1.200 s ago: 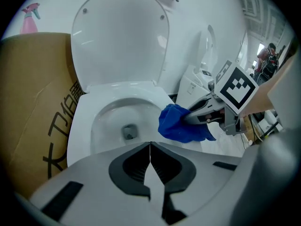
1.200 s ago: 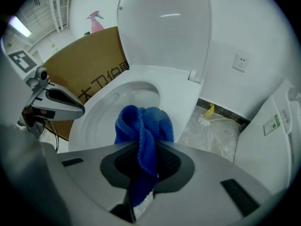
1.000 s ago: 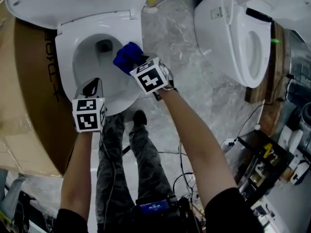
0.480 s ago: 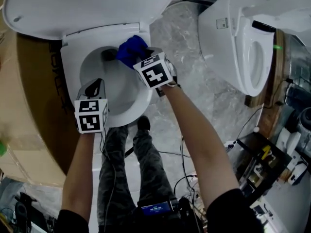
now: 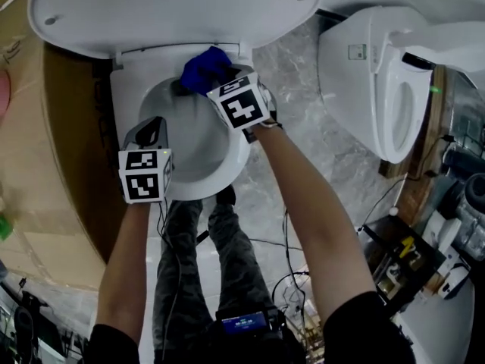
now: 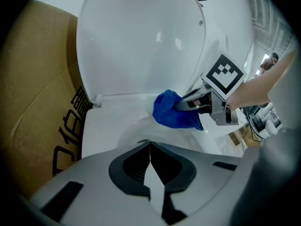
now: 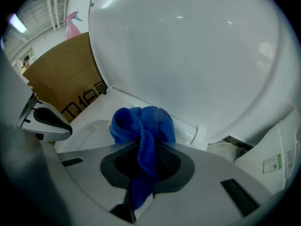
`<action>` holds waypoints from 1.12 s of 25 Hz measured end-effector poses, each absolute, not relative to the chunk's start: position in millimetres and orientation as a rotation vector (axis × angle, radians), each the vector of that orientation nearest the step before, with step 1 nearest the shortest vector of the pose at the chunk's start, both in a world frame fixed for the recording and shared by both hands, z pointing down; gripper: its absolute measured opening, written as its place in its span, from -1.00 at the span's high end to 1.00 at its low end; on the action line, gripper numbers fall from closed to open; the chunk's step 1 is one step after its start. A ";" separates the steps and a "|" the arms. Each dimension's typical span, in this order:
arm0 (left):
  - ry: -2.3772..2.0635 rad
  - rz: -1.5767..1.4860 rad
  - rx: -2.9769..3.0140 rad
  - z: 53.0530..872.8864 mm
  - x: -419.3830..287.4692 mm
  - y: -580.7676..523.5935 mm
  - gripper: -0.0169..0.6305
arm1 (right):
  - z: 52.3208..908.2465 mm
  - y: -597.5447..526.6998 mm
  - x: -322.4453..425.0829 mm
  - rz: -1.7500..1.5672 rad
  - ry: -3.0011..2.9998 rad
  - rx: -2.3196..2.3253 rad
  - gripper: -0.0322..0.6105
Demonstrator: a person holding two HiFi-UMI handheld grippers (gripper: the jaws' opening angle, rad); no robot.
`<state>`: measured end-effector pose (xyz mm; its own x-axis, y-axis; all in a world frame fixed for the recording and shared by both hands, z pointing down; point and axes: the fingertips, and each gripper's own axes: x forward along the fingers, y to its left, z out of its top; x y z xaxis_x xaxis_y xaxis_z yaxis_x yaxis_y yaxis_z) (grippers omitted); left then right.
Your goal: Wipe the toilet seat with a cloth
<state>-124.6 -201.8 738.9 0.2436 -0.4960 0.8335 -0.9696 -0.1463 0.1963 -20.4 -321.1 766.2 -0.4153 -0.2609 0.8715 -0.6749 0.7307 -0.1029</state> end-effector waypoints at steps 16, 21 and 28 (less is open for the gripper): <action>-1.384 0.713 1.711 730.1 -145.7 -184.8 0.91 | 760.4 -325.5 -101.8 0.506 -2.029 0.630 0.70; -1.383 0.705 1.718 725.1 -152.2 -183.8 0.91 | 760.6 -320.6 -110.2 0.511 -2.017 0.633 0.70; -1.393 0.702 1.766 713.6 -156.8 -173.8 0.91 | 744.9 -302.7 -94.6 0.575 -2.069 0.698 0.70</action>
<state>-156.8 -173.8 713.6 0.2519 -0.5458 0.7992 -0.9671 -0.1107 0.2292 -94.6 -302.7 744.9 -0.4783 -0.2662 0.8369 -0.6601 0.7375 -0.1427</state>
